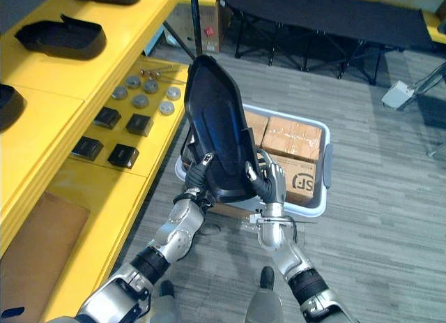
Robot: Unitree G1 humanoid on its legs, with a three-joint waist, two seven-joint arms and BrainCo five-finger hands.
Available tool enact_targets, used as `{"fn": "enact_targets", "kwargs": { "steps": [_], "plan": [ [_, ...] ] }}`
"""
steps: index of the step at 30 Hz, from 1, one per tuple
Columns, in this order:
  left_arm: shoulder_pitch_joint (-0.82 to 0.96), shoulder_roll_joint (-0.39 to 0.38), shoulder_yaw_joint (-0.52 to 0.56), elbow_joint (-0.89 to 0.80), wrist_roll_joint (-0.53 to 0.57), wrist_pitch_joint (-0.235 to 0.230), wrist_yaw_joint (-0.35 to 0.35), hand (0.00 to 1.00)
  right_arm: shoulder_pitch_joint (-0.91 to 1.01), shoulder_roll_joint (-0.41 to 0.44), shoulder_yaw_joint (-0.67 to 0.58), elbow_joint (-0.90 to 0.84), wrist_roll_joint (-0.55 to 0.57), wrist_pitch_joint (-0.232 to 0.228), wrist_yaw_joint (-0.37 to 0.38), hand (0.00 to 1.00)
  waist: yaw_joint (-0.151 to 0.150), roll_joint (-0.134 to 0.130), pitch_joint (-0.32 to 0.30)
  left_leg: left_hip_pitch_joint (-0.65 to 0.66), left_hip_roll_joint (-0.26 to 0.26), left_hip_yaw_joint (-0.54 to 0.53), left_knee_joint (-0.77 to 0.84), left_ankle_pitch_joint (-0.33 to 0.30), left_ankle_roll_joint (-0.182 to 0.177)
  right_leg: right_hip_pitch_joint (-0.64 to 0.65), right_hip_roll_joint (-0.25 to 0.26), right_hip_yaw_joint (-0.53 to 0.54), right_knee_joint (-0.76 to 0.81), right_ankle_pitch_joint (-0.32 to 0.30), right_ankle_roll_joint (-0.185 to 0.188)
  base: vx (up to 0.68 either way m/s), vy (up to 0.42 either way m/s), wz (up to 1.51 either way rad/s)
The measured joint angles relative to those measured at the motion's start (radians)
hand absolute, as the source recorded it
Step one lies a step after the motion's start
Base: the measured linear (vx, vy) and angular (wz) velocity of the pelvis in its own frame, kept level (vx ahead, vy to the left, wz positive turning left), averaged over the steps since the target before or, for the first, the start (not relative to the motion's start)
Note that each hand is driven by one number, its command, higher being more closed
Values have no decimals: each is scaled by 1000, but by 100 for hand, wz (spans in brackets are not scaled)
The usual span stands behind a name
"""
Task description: Walk over and take plastic housings, then place them on the shelf
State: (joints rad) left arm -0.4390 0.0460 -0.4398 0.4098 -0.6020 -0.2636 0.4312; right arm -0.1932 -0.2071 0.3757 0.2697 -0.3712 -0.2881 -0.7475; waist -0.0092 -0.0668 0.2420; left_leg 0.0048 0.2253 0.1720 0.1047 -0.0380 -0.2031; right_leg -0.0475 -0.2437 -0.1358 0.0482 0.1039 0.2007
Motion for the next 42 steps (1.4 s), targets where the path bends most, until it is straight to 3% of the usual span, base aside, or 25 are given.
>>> {"fn": "enact_targets", "kwargs": {
  "steps": [2, 5, 8, 9, 13, 16, 18, 19, 24, 26, 30, 32, 37, 42],
  "plan": [
    [15, -3, 44, -8, 232, 1, 93, 100, 48, 0, -5, -101, 6, -48, -24, 0, -3, -1, -27, 15, 0, 3, -9, -1, 0, 16, 1, 0, -14, 0, 1, -16, 5, -2],
    [56, 3, 79, -55, 462, 6, 188, 100, 83, 0, -61, -239, 81, -127, -10, 0, -6, -3, -64, 22, -1, 10, -14, -1, 0, 19, 1, 5, -23, 3, 3, -2, 9, -6],
    [105, 26, 89, -97, 611, 17, 242, 100, 107, -1, -135, -293, 191, -176, 46, 0, -5, -4, -78, 60, -2, 30, -28, -4, -3, 39, 1, 15, -27, 3, 4, 14, 16, -15],
    [141, 28, 108, -126, 712, 23, 281, 100, 158, -5, -195, -347, 252, -208, 88, 0, -6, -4, -93, 66, -3, 39, -28, -9, -5, 38, 2, 25, -29, 3, 4, 16, 21, -16],
    [193, 37, 157, -179, 819, 26, 346, 100, 263, -13, -272, -422, 366, -237, 184, 0, -26, 1, -107, 71, -3, 53, -30, -11, -5, 30, 3, 37, -30, 4, 5, 7, 12, -11],
    [245, 57, 196, -226, 811, 17, 352, 100, 353, -4, -320, -428, 438, -230, 283, 0, -38, 13, -117, 84, -3, 75, -42, -14, -8, 28, 7, 56, -33, 3, 6, -14, 11, -18],
    [289, 58, 212, -277, 771, -1, 345, 100, 399, 20, -351, -426, 447, -201, 317, 0, -47, 22, -124, 84, -3, 81, -42, -17, -7, 28, 7, 59, -44, 3, 6, 1, 9, -9],
    [353, 54, 233, -350, 691, -31, 322, 100, 432, 45, -371, -416, 475, -165, 355, 0, -61, 31, -129, 82, -3, 82, -43, -19, -7, 27, 7, 59, -49, 3, 6, 23, 9, -4],
    [546, 5, 275, -569, 572, -64, 266, 100, 482, 94, -382, -345, 503, -85, 405, 0, -51, 56, -141, 60, -3, 53, -36, -24, -7, 32, 3, 30, -52, 3, 6, 18, 4, 16],
    [619, -2, 310, -641, 563, -63, 229, 100, 473, 109, -363, -296, 566, -67, 407, 0, -20, 64, -143, 26, -7, -10, -24, -21, -5, 57, -5, -35, -60, 1, 7, 8, -3, 73],
    [730, -18, 439, -720, 564, -54, 219, 100, 426, 107, -311, -203, 594, -31, 447, 0, 34, 77, -140, 6, -31, -119, -23, -12, 0, 132, -25, -148, -64, -18, 18, 14, 7, 86],
    [801, -19, 566, -786, 561, -54, 198, 100, 385, 103, -276, -174, 593, -25, 468, 0, 79, 81, -139, -18, -45, -195, -23, -2, 1, 175, -31, -227, -68, -30, 21, 16, 2, 92],
    [889, -65, 768, -847, 515, -69, 141, 100, 251, 78, -262, -164, 590, -30, 467, 0, 176, 80, -132, -50, -66, -301, -28, 9, 2, 227, -30, -335, -71, -61, 20, -6, -8, 67],
    [910, -76, 797, -847, 472, -78, 16, 100, 202, 76, -262, -166, 590, -13, 461, 0, 192, 70, -105, -95, -72, -415, 6, 21, -8, 228, -35, -397, 77, -172, 16, 24, -32, 65]
  ]
}}
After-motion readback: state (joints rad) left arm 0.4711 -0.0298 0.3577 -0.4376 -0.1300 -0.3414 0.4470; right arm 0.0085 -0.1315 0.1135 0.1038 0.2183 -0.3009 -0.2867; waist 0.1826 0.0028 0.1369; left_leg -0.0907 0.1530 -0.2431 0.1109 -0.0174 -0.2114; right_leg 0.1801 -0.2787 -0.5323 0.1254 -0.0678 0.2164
